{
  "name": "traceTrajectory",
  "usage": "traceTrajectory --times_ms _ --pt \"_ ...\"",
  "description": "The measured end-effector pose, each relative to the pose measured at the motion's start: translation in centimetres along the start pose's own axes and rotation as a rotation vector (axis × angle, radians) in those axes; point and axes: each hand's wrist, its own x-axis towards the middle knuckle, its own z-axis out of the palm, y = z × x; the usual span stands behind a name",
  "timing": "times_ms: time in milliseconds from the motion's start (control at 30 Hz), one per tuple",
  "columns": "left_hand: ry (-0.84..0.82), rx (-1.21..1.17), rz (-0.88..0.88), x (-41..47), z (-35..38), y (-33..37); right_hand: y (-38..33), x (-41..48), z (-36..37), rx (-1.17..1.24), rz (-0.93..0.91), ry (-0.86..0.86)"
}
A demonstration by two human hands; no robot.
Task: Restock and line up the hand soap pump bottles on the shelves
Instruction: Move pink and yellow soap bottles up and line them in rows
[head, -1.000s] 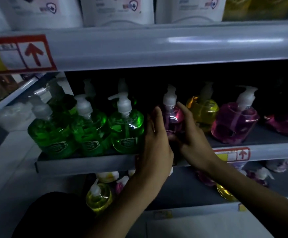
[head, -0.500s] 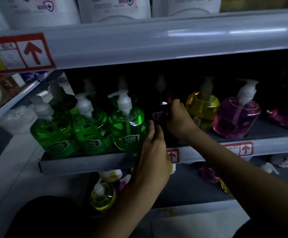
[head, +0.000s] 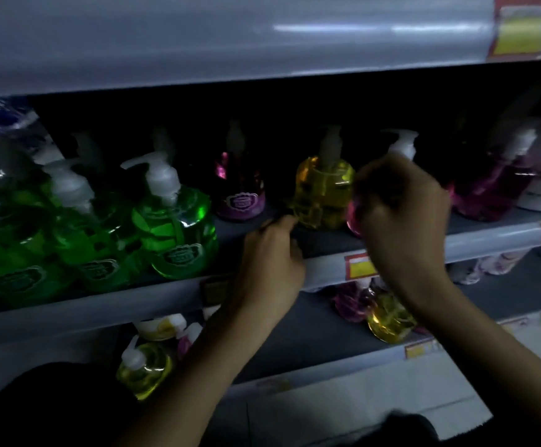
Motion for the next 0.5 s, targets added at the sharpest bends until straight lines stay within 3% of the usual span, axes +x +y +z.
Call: traceTrajectory --times_ms 100,267,367,500 --pt "-0.039 -0.043 0.046 1.3 1.8 1.2 4.4 0.7 -2.9 -0.110 0.141 0.063" --pt "0.039 -0.101 -0.081 3.1 3.6 1.6 10.0 2.8 -5.2 0.211 0.413 -0.294" --pt "0.044 -0.147 -0.066 3.8 4.0 1.9 11.2 3.1 -5.1 0.216 0.377 -0.543" --pt "0.016 -0.133 -0.029 4.4 4.4 2.1 10.9 3.1 -4.1 0.195 0.356 -0.485"
